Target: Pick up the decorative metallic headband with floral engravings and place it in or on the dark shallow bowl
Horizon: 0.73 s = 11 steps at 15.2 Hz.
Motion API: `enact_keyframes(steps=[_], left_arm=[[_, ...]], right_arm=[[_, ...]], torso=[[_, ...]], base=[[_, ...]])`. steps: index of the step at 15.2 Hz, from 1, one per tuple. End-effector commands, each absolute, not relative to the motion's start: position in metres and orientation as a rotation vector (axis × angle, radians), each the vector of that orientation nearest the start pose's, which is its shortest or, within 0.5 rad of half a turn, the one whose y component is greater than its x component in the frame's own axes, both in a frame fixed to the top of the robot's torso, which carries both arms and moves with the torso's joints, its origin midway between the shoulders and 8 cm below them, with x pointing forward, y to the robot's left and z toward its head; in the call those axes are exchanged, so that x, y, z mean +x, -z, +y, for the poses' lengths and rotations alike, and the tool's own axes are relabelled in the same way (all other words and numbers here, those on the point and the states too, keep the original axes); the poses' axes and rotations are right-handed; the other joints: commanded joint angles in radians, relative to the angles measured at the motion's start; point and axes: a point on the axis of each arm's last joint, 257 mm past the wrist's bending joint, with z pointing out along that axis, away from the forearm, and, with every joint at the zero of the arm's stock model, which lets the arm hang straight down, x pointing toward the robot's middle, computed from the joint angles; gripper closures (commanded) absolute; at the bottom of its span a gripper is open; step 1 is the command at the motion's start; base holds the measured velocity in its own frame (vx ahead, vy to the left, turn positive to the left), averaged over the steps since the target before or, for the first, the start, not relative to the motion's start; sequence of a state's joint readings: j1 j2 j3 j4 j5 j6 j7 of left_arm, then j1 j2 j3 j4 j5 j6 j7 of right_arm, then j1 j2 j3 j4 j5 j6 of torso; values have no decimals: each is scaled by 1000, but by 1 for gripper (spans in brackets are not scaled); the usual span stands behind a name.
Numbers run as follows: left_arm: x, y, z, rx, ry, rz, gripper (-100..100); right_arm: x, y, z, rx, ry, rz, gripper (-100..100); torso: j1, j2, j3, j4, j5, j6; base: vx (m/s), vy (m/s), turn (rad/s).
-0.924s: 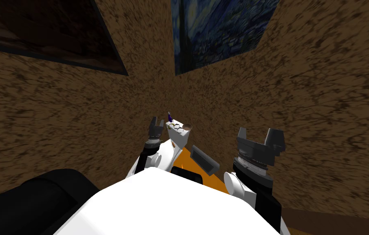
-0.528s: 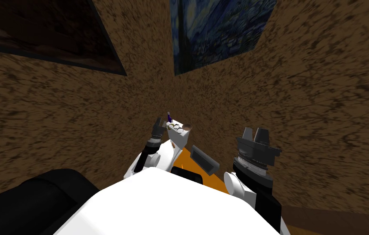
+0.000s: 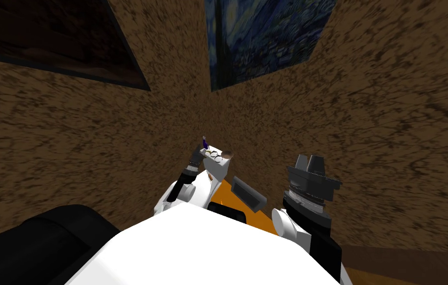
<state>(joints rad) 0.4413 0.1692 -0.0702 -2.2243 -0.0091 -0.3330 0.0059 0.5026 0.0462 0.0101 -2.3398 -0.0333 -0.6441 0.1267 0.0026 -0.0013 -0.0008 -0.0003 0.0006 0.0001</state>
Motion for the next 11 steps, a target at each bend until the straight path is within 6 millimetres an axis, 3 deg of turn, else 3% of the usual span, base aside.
enact_keyframes(steps=[1,11], left_arm=[[394,29,238,-695,1324,917,-100],[436,89,230,-867,1286,1092,-100]], right_arm=[[302,-74,-279,511,-1243,437,0],[302,-74,-279,511,-1243,437,0]], torso=[[0,0,0,0,0,0],[0,0,0,0,0,0]], base=[[10,30,-28],[9,34,-54]])
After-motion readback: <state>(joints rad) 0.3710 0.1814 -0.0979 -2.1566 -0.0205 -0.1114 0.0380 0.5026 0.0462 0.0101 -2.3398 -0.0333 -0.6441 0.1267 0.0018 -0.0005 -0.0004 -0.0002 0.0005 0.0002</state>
